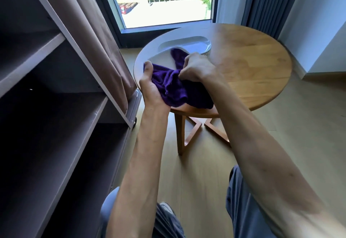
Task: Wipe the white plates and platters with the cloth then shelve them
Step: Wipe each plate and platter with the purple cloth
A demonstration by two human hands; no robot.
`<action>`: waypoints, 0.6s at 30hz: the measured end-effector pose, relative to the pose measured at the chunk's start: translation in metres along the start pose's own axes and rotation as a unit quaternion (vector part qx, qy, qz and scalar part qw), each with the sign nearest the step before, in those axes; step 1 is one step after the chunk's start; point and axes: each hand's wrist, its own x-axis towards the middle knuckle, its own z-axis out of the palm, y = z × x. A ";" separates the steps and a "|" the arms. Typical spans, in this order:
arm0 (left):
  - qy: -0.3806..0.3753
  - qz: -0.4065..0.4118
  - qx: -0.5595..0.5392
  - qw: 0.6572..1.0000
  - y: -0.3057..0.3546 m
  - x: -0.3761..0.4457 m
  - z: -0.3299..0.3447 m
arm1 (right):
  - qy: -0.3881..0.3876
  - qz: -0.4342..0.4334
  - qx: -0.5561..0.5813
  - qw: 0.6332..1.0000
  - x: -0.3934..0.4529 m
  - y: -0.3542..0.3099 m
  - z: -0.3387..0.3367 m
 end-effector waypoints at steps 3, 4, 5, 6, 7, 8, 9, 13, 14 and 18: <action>-0.035 0.014 0.054 0.998 -0.004 -0.002 -0.001 | 0.073 0.037 0.000 0.997 0.002 0.019 -0.002; -0.034 0.017 0.076 0.996 -0.005 -0.003 -0.001 | 0.099 0.047 -0.001 0.994 0.003 0.024 -0.004; -0.032 0.013 0.101 0.994 -0.007 -0.003 0.000 | 0.123 0.054 0.001 0.991 0.004 0.029 -0.006; -0.022 0.016 0.119 0.992 -0.008 -0.003 0.001 | 0.145 0.056 0.004 0.988 0.005 0.032 -0.009; -0.016 0.015 0.132 0.991 -0.011 -0.004 0.003 | 0.166 0.056 0.007 0.985 0.007 0.035 -0.012; -0.011 0.016 0.130 0.991 -0.015 -0.003 0.004 | 0.186 0.054 0.011 0.981 0.008 0.037 -0.015; -0.011 0.016 0.128 0.992 -0.018 -0.003 0.005 | 0.205 0.050 0.014 0.977 0.009 0.037 -0.017; -0.022 -0.004 0.115 0.993 -0.027 -0.002 0.009 | 0.259 0.038 0.021 0.965 0.011 0.030 -0.024; -0.025 -0.003 0.111 0.994 -0.030 -0.001 0.008 | 0.267 0.034 0.020 0.963 0.012 0.027 -0.025; -0.036 -0.015 0.082 0.996 -0.033 -0.001 0.007 | 0.280 0.009 0.013 0.960 0.011 0.016 -0.021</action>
